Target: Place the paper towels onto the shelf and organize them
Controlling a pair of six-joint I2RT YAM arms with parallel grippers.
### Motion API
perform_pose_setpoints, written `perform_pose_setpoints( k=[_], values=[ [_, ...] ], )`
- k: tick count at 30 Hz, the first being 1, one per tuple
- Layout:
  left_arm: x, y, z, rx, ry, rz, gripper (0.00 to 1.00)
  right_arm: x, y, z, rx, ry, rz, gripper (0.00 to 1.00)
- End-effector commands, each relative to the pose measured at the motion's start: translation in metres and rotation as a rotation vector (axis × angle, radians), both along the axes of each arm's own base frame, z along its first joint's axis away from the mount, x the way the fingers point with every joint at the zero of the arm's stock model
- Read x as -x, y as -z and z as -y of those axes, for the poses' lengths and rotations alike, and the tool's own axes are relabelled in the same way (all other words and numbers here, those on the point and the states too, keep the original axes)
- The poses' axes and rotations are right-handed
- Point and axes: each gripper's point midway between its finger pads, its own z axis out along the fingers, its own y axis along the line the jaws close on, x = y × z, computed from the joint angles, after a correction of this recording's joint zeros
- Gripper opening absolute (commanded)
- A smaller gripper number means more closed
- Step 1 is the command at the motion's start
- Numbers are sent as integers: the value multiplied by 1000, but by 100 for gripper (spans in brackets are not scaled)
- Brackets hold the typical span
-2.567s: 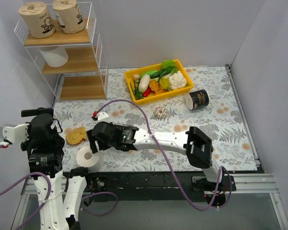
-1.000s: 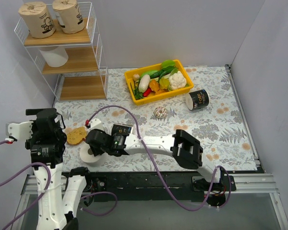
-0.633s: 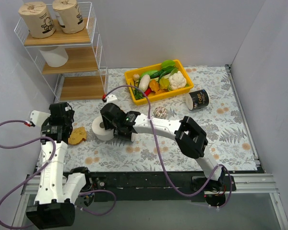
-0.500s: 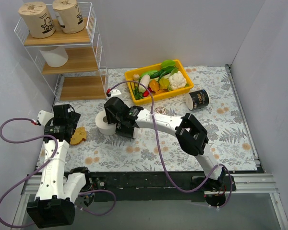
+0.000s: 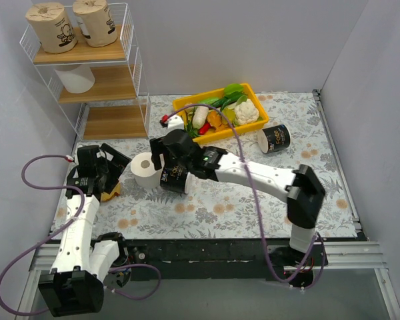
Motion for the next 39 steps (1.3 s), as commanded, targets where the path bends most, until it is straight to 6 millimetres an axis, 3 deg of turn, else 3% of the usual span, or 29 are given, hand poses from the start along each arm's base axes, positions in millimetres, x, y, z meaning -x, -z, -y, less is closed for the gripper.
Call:
perform_pose_setpoints(
  k=[1,5,6,7,8,13,19,25,39],
  values=[
    [-7,3,23,73,118,-4,98,13,-94,59,-163,62,138,85],
    [-5,12,30,97,124,-8,98,40,-94,106,-259,83,121,85],
    [-5,14,33,107,128,-8,97,44,-98,113,-290,83,124,85],
    [-5,18,36,118,131,-12,96,50,-115,125,-362,95,136,85],
    [-6,22,41,136,129,-28,96,54,-103,133,-351,100,127,85],
    [-11,35,56,140,140,-58,92,61,-108,167,-345,153,143,85],
    [-16,53,52,93,104,-108,90,67,-114,181,-363,160,154,85],
    [-21,51,42,53,54,-78,89,67,-105,189,-333,175,151,85],
    [-27,73,45,65,50,-117,82,65,-103,186,-320,172,157,85]
  ],
)
